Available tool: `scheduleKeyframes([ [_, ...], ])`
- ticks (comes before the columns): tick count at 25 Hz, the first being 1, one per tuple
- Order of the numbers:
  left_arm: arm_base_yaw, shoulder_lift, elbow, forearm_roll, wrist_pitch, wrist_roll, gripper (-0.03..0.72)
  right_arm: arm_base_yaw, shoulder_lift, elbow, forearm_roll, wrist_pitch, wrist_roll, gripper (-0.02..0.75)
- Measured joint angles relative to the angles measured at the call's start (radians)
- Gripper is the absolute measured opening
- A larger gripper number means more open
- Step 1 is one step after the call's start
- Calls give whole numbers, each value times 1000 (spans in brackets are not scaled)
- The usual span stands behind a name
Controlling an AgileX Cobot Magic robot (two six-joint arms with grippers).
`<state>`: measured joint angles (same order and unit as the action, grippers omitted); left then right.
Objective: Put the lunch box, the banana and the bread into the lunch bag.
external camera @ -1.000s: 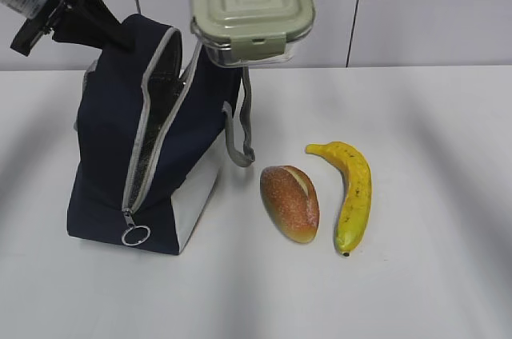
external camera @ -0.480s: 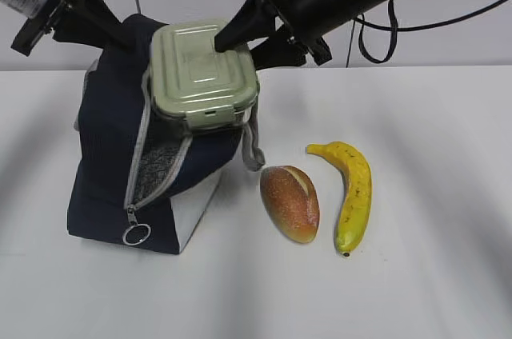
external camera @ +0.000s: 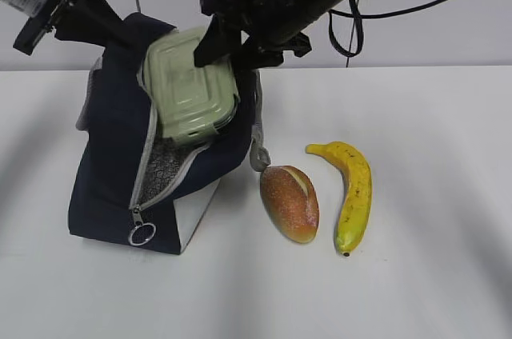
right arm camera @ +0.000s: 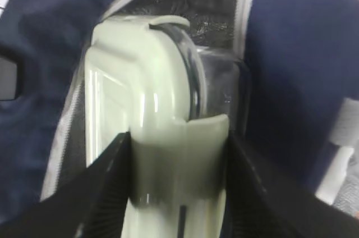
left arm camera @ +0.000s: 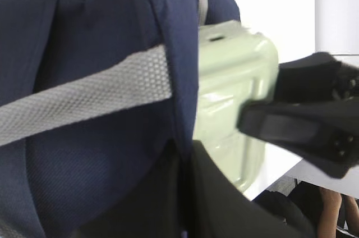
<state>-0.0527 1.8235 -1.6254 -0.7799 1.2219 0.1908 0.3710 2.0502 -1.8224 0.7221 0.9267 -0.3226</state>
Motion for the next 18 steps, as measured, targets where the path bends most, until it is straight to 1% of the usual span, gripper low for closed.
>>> scheduleKeyframes([
  [2, 0, 0, 0, -1, 0, 0, 0, 26, 8, -3, -31, -16, 32, 355],
  [6, 0, 0, 0, -4, 0, 0, 0, 68, 59, -32, -41, -32, 46, 355],
  [9, 0, 0, 0, -7, 0, 0, 0, 90, 110, -51, -21, -53, 48, 355],
  [14, 0, 0, 0, -7, -3, 0, -1, 94, 172, -105, 34, -68, 48, 355],
  [18, 1, 0, 0, -7, -3, 0, -1, 105, 198, -111, 44, -89, 48, 355],
])
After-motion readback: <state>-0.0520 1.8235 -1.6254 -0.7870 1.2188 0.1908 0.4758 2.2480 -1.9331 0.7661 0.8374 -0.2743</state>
